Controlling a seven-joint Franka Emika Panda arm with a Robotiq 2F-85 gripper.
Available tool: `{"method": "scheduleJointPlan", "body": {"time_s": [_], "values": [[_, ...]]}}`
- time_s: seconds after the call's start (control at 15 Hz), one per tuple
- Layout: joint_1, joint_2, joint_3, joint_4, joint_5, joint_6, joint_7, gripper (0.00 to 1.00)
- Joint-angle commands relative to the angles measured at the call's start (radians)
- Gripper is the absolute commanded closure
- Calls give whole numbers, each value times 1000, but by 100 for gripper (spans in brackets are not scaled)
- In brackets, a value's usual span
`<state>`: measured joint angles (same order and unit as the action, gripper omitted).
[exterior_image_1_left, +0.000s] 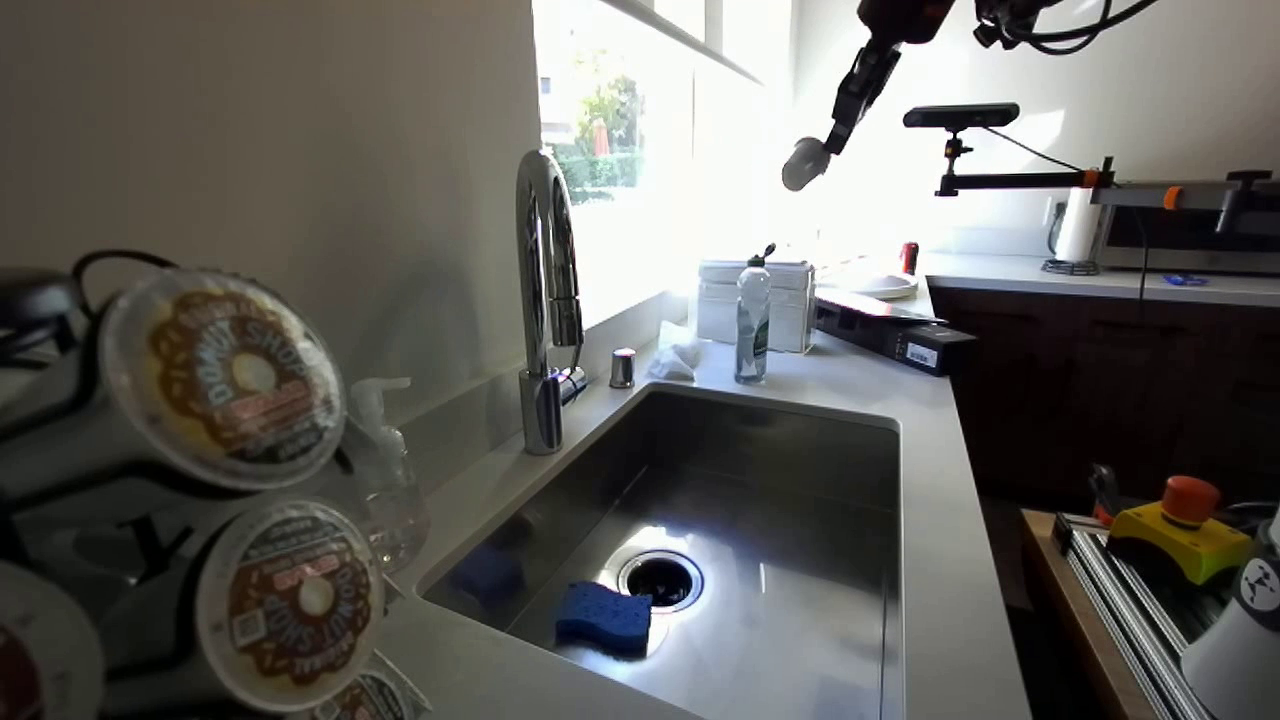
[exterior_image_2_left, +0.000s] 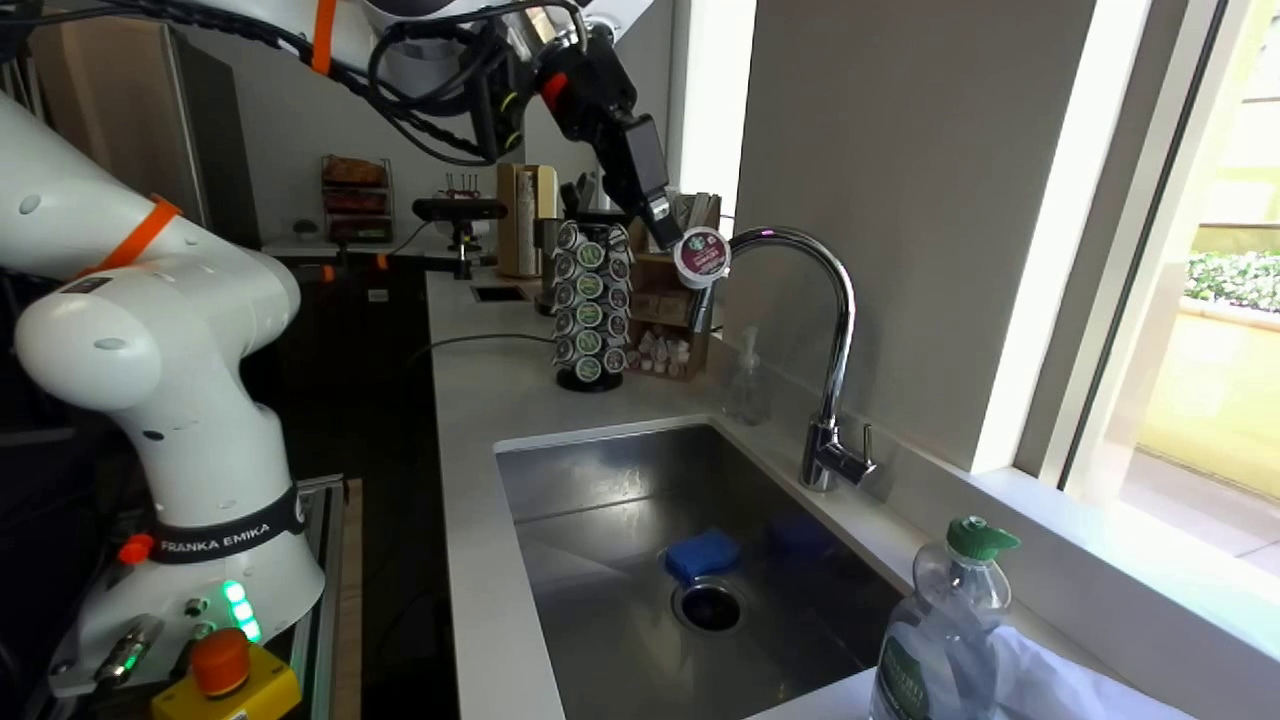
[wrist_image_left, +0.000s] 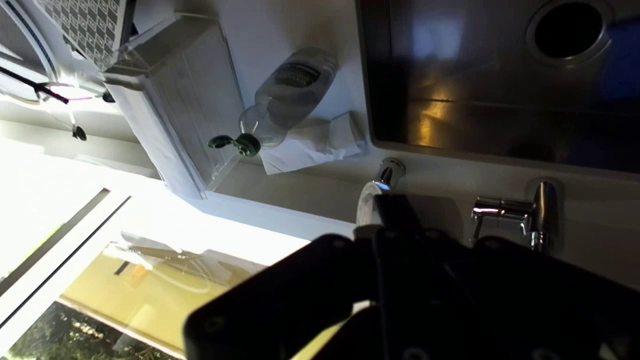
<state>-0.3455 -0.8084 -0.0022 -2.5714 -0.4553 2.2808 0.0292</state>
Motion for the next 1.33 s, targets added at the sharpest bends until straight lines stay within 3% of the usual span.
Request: {"method": "scheduleJointPlan", "body": {"time_s": [0.0,0.4,0.53,1.27], "values": [[-36,0,-22,-4,-65,-85,9,100],[-69,32,-67,-18,-192,-150,13,100],[-37,27,-87,-7,-180,-143,16,98],[-36,43,-103,-13,-191,-145,14,100]]}}
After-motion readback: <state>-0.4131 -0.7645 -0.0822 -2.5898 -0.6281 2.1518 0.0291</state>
